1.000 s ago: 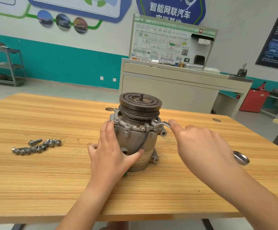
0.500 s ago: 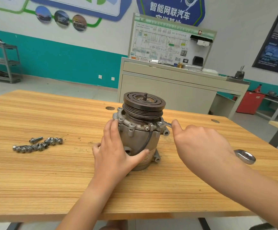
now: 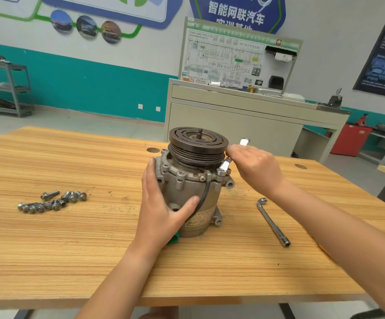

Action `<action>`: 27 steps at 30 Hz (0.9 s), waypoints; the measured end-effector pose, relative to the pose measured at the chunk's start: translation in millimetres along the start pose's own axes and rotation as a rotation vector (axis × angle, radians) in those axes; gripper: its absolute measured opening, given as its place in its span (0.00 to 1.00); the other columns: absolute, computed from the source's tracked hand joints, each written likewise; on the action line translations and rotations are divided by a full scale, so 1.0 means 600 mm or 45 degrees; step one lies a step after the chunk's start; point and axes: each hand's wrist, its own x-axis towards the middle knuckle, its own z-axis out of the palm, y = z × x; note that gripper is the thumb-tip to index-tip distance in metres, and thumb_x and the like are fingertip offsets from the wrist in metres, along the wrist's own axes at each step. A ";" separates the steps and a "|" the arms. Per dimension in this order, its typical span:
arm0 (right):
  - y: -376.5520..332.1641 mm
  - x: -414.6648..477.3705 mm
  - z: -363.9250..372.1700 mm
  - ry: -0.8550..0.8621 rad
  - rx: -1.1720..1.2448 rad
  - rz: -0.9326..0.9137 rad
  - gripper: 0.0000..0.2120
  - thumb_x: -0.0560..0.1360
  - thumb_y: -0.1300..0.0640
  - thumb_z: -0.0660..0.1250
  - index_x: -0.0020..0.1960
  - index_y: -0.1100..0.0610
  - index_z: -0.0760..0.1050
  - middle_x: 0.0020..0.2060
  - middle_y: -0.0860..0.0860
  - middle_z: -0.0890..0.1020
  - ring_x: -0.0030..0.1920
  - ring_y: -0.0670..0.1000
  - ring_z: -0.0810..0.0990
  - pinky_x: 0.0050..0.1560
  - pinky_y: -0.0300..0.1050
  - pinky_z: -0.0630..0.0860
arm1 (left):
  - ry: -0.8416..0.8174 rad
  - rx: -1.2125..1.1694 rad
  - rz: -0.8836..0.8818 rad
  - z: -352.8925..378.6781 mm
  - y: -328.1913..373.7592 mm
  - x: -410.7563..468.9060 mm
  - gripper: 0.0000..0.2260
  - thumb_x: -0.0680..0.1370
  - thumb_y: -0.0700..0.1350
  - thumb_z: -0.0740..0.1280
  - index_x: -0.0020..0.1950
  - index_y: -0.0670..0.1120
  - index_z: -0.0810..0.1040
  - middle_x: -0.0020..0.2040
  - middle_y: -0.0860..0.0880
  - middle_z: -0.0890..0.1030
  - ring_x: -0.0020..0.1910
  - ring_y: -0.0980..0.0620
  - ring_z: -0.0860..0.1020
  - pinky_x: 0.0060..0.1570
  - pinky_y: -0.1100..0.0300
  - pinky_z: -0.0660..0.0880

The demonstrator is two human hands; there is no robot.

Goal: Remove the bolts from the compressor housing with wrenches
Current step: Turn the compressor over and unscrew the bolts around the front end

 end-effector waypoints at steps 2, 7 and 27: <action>-0.003 0.006 0.006 0.022 0.047 0.057 0.10 0.66 0.74 0.71 0.46 0.66 0.81 0.39 0.57 0.84 0.39 0.55 0.83 0.34 0.47 0.81 | 0.019 -0.007 -0.002 0.000 -0.001 -0.001 0.42 0.63 0.67 0.65 0.68 0.68 0.40 0.68 0.71 0.48 0.68 0.72 0.49 0.61 0.81 0.50; -0.012 -0.021 -0.074 0.274 0.451 0.658 0.18 0.78 0.63 0.59 0.67 0.65 0.67 0.32 0.56 0.77 0.28 0.54 0.74 0.29 0.46 0.72 | 0.025 0.023 -0.102 0.002 -0.009 -0.006 0.47 0.63 0.68 0.64 0.74 0.57 0.43 0.75 0.54 0.54 0.70 0.65 0.52 0.65 0.73 0.52; -0.112 -0.006 -0.169 -0.971 -0.477 0.274 0.28 0.77 0.62 0.52 0.74 0.60 0.44 0.32 0.51 0.64 0.28 0.50 0.66 0.22 0.43 0.57 | 0.029 0.188 -0.123 -0.005 0.000 -0.015 0.44 0.68 0.60 0.69 0.77 0.46 0.52 0.72 0.48 0.62 0.71 0.51 0.62 0.69 0.46 0.64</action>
